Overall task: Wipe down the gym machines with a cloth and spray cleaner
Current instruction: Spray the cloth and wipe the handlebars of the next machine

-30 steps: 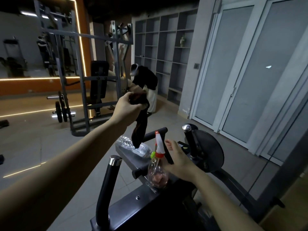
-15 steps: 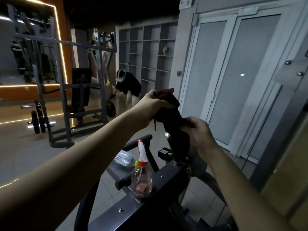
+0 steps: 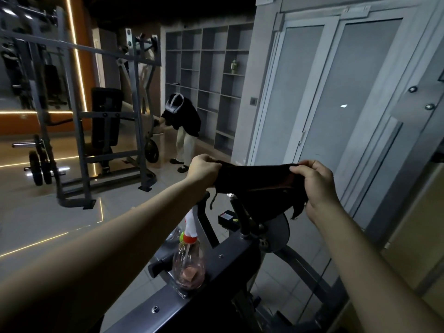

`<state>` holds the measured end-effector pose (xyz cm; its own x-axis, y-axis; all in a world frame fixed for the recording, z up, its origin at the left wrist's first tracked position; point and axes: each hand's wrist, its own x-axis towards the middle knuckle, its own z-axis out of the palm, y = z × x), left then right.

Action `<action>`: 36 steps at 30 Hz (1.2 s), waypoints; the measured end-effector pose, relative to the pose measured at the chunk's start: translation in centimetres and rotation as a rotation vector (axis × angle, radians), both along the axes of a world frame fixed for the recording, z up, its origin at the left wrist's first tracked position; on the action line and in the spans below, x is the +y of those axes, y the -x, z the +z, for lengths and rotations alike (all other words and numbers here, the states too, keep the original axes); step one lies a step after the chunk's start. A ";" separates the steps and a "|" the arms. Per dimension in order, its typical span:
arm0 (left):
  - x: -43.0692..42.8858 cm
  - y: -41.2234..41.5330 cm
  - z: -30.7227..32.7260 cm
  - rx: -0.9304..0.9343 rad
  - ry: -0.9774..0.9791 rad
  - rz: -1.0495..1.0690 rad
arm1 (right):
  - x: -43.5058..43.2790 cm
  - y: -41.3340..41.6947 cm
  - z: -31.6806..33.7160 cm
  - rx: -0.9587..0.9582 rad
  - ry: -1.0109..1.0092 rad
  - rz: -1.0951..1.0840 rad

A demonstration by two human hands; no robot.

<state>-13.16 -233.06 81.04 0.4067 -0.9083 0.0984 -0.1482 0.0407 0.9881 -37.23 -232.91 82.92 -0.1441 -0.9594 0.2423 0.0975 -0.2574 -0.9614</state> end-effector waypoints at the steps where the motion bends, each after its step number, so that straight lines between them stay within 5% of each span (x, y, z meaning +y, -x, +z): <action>1: -0.3 0.3 0.0 -0.024 0.036 0.041 | -0.3 0.0 -0.1 -0.005 0.000 -0.001; 7: -1.8 1.6 -0.5 -0.047 0.151 0.236 | -2.1 -0.8 -1.4 0.135 0.003 -0.044; 18: -3.9 0.5 -0.3 0.156 0.237 0.195 | -4.7 -2.0 -1.7 0.256 0.149 0.050; 23: -2.9 -0.4 0.1 0.163 0.338 0.223 | -4.8 -1.9 -1.8 0.122 0.172 0.063; 29: -3.1 0.3 0.8 0.366 -0.064 0.062 | -5.2 -2.0 -1.3 0.031 0.181 0.248; 36: -5.8 7.7 -6.0 -0.068 -0.267 0.058 | -7.9 -4.5 -3.6 0.169 0.054 0.241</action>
<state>-20.91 -238.82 75.08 0.4595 -0.8810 -0.1125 -0.2089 -0.2303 0.9504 -32.70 -240.84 79.28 0.1329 -0.9463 0.2948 0.0019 -0.2972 -0.9548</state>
